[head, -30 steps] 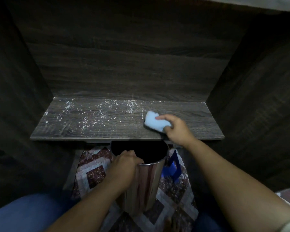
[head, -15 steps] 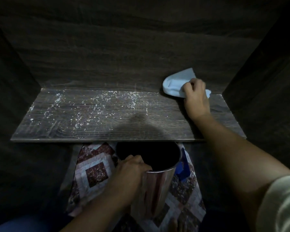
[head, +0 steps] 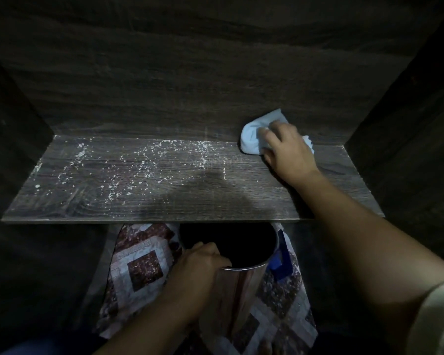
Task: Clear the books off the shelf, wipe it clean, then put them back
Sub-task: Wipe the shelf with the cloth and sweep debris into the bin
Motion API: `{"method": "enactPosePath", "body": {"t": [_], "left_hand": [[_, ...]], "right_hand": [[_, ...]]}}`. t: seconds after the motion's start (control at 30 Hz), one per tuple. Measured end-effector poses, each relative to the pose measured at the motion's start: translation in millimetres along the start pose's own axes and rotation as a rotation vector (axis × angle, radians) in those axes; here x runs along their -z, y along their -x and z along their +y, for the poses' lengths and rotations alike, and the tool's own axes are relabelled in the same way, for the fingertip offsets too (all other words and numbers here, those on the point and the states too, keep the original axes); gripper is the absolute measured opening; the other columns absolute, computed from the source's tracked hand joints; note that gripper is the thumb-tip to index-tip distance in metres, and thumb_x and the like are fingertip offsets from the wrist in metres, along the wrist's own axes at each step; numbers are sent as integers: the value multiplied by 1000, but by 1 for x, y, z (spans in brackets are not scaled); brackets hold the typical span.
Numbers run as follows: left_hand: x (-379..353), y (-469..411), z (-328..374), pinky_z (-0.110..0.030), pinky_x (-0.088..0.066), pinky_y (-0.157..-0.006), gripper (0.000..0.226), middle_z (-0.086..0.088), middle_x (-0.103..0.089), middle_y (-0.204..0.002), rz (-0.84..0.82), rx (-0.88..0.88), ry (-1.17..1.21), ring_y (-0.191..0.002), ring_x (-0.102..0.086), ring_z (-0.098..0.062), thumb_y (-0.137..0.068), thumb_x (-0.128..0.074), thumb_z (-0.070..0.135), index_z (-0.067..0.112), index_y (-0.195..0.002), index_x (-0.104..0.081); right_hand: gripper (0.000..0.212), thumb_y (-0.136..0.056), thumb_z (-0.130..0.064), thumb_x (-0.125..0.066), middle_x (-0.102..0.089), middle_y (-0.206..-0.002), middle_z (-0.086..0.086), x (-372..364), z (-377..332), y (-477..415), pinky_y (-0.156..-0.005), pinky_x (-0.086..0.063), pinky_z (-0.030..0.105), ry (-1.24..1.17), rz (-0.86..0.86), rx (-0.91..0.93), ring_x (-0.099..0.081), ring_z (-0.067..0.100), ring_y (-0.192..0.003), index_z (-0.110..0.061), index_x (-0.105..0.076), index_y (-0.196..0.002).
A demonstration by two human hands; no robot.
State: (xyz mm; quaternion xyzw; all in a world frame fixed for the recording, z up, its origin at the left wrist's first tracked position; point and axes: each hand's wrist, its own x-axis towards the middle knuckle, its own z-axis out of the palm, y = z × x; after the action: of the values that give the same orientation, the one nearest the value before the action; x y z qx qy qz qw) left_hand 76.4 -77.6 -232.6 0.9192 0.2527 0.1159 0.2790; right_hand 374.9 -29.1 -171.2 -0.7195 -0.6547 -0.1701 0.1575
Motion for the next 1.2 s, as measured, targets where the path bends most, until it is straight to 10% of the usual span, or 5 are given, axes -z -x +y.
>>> {"method": "enactPosePath", "body": {"t": [0.53, 0.93, 1.2], "left_hand": [[-2, -1, 0, -20, -41, -65, 18, 13, -58, -83, 14, -7, -25, -77, -53, -11, -77, -71, 35, 34, -94, -74], [4, 1, 3, -28, -44, -70, 17, 7, -56, -85, -9, -4, -27, -83, -51, -15, -84, -65, 29, 32, -99, -73], [6, 0, 3, -31, -45, -78, 26, 5, -57, -93, -46, 30, -57, -92, -51, -17, -86, -57, 40, 31, -106, -71]], "right_hand": [[55, -95, -40, -50, -44, -146, 9, 4, -22, -7, -107, -28, 43, -101, -370, -218, -37, 31, -131, -33, -34, -147], [50, -90, -33, -49, -57, -120, 14, 5, -37, 33, -100, -39, 48, -412, -155, -165, -50, 33, -113, -21, -50, -138], [31, -90, -17, -41, -48, -111, 20, 3, -44, -19, -83, -30, 37, -134, 181, -105, -39, 31, -98, -26, -40, -120]]}}
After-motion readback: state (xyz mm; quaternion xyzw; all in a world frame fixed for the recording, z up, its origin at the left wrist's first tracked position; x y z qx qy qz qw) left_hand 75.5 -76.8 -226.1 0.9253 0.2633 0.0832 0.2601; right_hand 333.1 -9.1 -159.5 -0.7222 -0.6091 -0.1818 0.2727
